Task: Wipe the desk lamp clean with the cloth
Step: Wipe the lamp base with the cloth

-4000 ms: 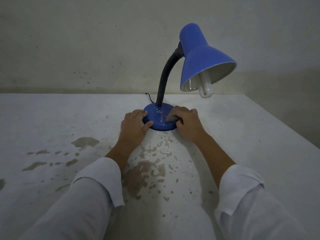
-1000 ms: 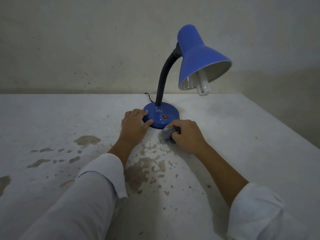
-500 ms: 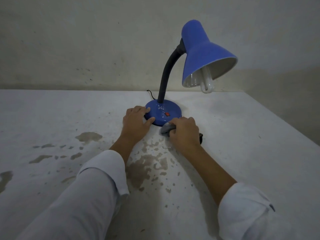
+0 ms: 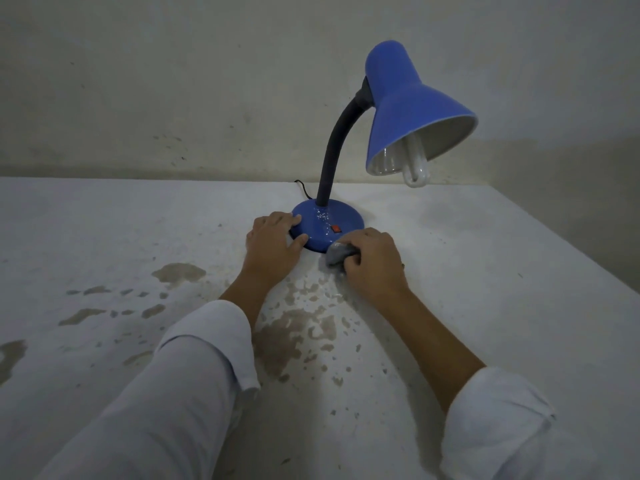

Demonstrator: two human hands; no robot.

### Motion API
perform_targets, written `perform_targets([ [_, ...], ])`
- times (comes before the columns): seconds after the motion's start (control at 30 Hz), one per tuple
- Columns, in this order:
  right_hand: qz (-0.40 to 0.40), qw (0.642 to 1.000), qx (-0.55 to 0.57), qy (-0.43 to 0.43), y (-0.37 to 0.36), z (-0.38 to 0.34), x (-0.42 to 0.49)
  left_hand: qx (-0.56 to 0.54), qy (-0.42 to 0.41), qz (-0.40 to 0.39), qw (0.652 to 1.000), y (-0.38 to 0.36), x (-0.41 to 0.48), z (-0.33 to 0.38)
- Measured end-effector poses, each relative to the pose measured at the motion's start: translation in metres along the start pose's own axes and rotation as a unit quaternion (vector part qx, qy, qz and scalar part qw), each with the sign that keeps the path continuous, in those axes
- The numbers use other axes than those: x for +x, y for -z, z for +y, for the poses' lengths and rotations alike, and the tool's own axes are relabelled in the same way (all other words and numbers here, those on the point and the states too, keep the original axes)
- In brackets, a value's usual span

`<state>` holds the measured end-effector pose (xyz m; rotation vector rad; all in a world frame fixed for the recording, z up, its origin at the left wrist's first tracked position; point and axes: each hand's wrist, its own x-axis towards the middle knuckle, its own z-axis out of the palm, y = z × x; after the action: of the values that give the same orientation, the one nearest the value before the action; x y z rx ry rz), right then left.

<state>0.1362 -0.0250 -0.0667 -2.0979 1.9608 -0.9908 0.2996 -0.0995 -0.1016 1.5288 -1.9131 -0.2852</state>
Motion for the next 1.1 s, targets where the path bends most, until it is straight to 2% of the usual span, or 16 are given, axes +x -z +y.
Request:
perform_targets([
  [0.07, -0.030, 0.997, 0.068, -0.011, 0.011, 0.001, 0.003, 0.001, 0.004, -0.007, 1.000, -0.001, 0.000, 0.000],
  [0.1, -0.019, 0.997, 0.078, -0.018, 0.013, 0.006, 0.008, 0.006, 0.005, -0.010, 1.000, -0.001, 0.001, -0.001],
  [0.2, 0.031, 0.999, 0.007, -0.014, 0.009, 0.009, 0.016, 0.004, 0.014, -0.014, 1.000, 0.000, 0.001, 0.000],
  [0.3, -0.008, 0.997, -0.077, 0.016, -0.007, -0.003, 0.011, -0.005, 0.016, -0.013, 1.000, 0.001, 0.002, 0.000],
  [0.37, -0.019, 0.997, -0.036, 0.061, -0.009, -0.013, 0.011, -0.005, 0.005, -0.010, 1.000, -0.001, 0.002, -0.003],
  [0.47, -0.015, 0.996, 0.063, 0.064, -0.001, -0.010, 0.019, -0.017, 0.001, -0.011, 1.000, -0.002, 0.002, -0.004],
  [0.6, 0.004, 0.995, 0.009, 0.096, -0.005, 0.001, 0.020, -0.019, 0.015, -0.008, 1.000, -0.001, 0.002, -0.003],
  [0.67, -0.011, 0.995, 0.065, 0.077, 0.001, 0.000, 0.021, -0.023, 0.012, -0.009, 1.000, -0.003, 0.003, -0.004],
  [0.73, 0.014, 0.994, 0.103, 0.037, 0.011, -0.004, 0.029, -0.025, 0.012, -0.014, 1.000, -0.003, 0.004, -0.005],
  [0.8, 0.063, 0.994, 0.085, 0.029, 0.011, 0.001, 0.044, -0.023, 0.013, -0.016, 1.000, -0.003, 0.003, -0.003],
  [0.87, 0.071, 0.996, 0.049, -0.002, 0.002, 0.008, 0.064, -0.020, 0.010, -0.016, 1.000, -0.002, 0.002, -0.002],
  [0.93, 0.027, 0.999, 0.016, -0.040, -0.007, 0.007, 0.077, -0.016, 0.012, -0.018, 1.000, -0.001, 0.002, -0.002],
  [1.03, -0.055, 0.992, -0.095, -0.069, -0.015, 0.001, 0.087, -0.016, 0.017, -0.022, 0.999, -0.002, 0.004, -0.001],
  [1.1, -0.060, 0.987, -0.135, -0.058, -0.017, -0.007, 0.084, -0.026, 0.017, -0.016, 0.999, -0.001, 0.003, -0.001],
])
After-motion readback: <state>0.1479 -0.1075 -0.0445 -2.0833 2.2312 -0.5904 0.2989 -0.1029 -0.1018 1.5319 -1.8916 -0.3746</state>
